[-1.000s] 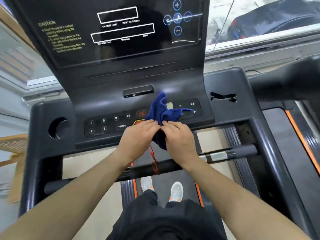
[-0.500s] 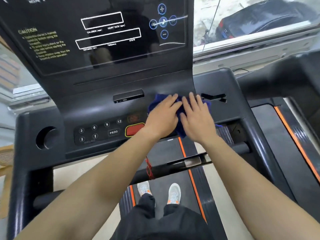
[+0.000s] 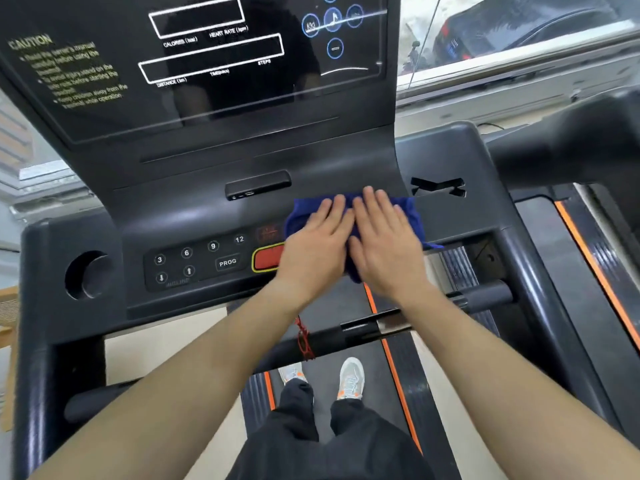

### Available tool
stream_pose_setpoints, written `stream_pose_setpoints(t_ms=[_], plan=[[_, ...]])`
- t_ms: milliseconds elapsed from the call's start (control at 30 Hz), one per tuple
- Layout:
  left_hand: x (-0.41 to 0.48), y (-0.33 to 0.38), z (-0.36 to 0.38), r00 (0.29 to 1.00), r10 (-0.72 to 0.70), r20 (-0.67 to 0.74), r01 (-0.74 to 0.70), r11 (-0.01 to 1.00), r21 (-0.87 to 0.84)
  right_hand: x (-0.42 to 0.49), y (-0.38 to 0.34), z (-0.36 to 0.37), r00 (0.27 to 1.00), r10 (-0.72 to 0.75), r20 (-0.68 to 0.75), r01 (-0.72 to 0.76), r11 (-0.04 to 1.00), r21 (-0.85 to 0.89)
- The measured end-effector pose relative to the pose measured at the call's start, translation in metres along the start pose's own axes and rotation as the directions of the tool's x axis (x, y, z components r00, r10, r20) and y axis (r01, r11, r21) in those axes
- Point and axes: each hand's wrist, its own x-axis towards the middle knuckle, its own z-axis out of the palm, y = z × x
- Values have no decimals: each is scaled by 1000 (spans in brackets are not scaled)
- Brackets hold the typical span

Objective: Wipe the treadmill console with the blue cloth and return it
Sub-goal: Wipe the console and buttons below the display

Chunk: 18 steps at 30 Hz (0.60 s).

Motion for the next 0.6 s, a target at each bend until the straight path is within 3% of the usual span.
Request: stream_pose_setpoints(t_ms=[167, 300, 467, 600], plan=[[28, 38, 4, 991, 118, 68, -119, 993, 1, -22, 37, -8, 990, 140, 10, -139, 988, -65], [-14, 6, 14, 991, 114, 66, -111, 993, -47, -35, -5, -2, 999, 49, 23, -48, 998, -47], [-77, -66, -6, 981, -169, -91, 158, 980, -120, 9, -79, -6, 962, -238, 132, 238, 971, 12], [-145, -125, -11, 897, -439, -58, 421, 885, -197, 39, -176, 2, 896, -394, 206, 390, 919, 62]])
